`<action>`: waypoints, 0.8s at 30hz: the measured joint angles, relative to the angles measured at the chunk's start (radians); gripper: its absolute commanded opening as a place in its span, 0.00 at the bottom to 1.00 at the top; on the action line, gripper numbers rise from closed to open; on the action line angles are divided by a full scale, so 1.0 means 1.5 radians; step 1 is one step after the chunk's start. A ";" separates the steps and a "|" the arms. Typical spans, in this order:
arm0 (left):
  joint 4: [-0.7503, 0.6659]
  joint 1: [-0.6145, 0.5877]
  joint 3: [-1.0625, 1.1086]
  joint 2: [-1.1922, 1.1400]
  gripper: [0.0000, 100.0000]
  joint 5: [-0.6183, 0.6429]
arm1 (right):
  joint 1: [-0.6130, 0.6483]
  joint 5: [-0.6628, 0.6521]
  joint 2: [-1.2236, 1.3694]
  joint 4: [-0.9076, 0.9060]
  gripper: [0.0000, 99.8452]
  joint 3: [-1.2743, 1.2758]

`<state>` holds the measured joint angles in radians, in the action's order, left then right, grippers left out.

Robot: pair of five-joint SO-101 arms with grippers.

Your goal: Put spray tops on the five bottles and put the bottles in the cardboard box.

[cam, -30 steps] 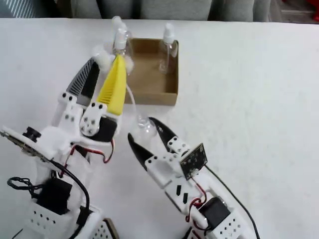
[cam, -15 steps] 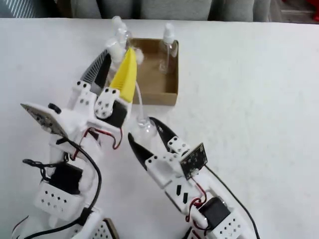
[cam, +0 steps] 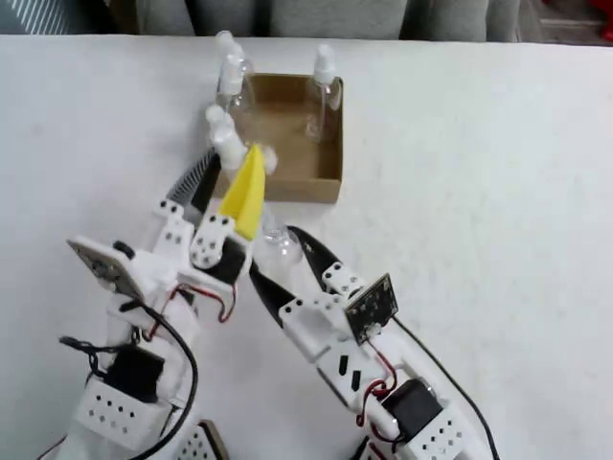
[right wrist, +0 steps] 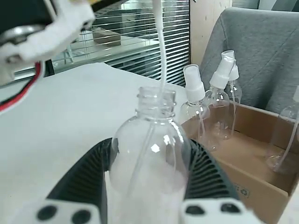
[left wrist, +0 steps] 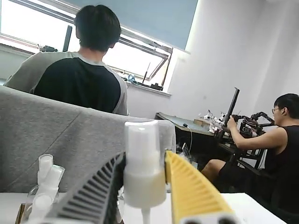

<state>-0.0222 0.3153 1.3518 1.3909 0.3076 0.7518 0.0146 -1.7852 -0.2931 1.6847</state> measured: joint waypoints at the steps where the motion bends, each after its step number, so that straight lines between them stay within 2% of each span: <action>1: 0.004 0.003 0.007 0.015 0.02 0.000 | 0.000 0.000 0.000 0.000 0.02 0.000; 8: 0.132 0.087 0.015 0.077 0.02 -0.001 | 0.001 0.000 -0.001 0.000 0.02 0.000; 19: 0.236 0.092 0.017 0.084 0.03 0.000 | -0.018 0.000 0.000 0.000 0.02 0.000; 21: 0.236 0.092 0.017 0.084 0.06 0.000 | -0.019 0.000 0.000 0.000 0.02 0.000; 24: 0.236 0.092 0.017 0.084 0.17 0.000 | -0.019 0.000 0.000 0.000 0.02 0.000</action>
<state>0.3322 0.4534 1.3779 1.5167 0.3076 0.7227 0.0146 -1.7852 -0.2931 1.6847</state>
